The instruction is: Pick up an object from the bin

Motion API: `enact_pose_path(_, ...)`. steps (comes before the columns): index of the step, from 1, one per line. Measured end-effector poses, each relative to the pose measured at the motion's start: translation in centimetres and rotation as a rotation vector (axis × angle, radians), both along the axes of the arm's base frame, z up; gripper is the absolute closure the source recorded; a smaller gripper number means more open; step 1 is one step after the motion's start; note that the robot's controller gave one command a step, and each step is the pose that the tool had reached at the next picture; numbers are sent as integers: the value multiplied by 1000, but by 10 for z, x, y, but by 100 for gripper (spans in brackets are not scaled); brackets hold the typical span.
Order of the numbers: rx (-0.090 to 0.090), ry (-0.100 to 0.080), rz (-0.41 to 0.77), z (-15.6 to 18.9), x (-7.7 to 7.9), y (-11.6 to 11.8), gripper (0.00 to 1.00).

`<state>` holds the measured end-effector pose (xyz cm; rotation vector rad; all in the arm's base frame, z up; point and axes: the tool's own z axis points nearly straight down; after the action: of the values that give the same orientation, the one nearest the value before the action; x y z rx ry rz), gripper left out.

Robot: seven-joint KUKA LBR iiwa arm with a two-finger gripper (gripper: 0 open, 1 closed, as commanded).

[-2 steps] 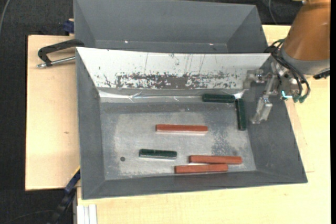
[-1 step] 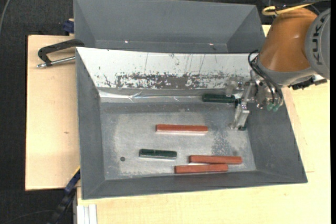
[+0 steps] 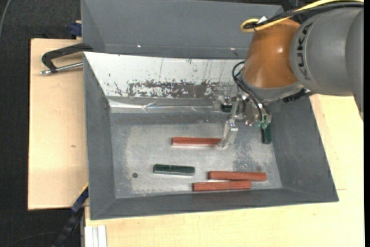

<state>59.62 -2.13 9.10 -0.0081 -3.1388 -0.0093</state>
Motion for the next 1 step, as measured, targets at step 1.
enact_pose_path(1,-1,-1,129,-21,-22,78,0)
